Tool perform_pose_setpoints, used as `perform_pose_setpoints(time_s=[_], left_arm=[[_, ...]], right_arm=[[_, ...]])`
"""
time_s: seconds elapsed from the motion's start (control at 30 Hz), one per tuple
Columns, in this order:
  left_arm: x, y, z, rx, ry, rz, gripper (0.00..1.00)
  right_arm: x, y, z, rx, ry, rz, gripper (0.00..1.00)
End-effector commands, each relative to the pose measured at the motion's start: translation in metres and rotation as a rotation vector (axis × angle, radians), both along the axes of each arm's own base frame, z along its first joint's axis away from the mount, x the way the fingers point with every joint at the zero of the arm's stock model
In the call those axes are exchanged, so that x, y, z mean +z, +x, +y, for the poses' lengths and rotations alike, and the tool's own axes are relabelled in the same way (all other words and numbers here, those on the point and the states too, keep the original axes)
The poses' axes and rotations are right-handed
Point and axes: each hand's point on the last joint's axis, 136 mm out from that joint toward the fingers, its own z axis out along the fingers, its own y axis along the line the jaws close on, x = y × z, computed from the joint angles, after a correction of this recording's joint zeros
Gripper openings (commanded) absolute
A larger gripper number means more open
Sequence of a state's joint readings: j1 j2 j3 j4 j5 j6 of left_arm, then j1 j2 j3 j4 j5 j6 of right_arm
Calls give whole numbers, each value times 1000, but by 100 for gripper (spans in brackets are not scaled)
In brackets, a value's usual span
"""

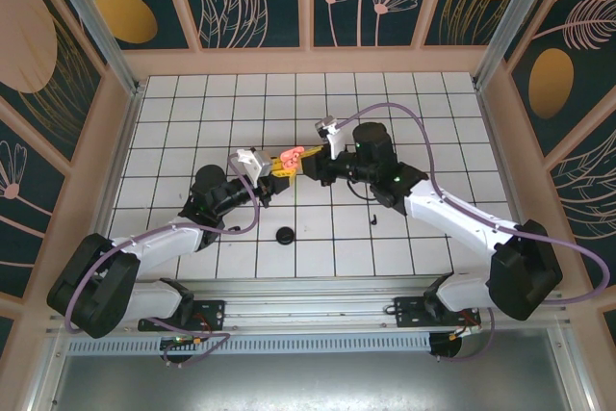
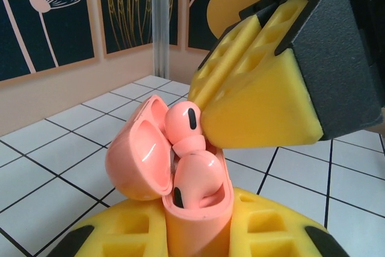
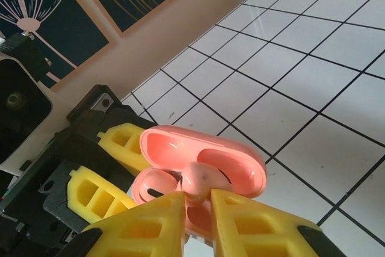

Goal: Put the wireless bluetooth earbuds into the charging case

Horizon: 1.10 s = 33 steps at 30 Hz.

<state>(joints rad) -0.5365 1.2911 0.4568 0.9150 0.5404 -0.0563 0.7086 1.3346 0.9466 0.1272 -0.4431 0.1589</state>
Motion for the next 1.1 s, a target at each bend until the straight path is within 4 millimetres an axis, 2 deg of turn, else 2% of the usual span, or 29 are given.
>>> perform_pose_setpoints(time_s=[0.0, 0.23, 0.77, 1.07], left_arm=[[24, -6, -4, -36, -45, -65, 8], [23, -7, -4, -40, -44, -63, 8], [27, -8, -4, -44, -47, -73, 8], [27, -6, -5, -41, -43, -72, 8]], right_arm=[[-4, 1, 1, -10, -47, -11, 18], [5, -2, -8, -23, -15, -24, 21], [-6, -1, -14, -26, -16, 33, 12], [-2, -8, -18, -4, 3, 30, 15]])
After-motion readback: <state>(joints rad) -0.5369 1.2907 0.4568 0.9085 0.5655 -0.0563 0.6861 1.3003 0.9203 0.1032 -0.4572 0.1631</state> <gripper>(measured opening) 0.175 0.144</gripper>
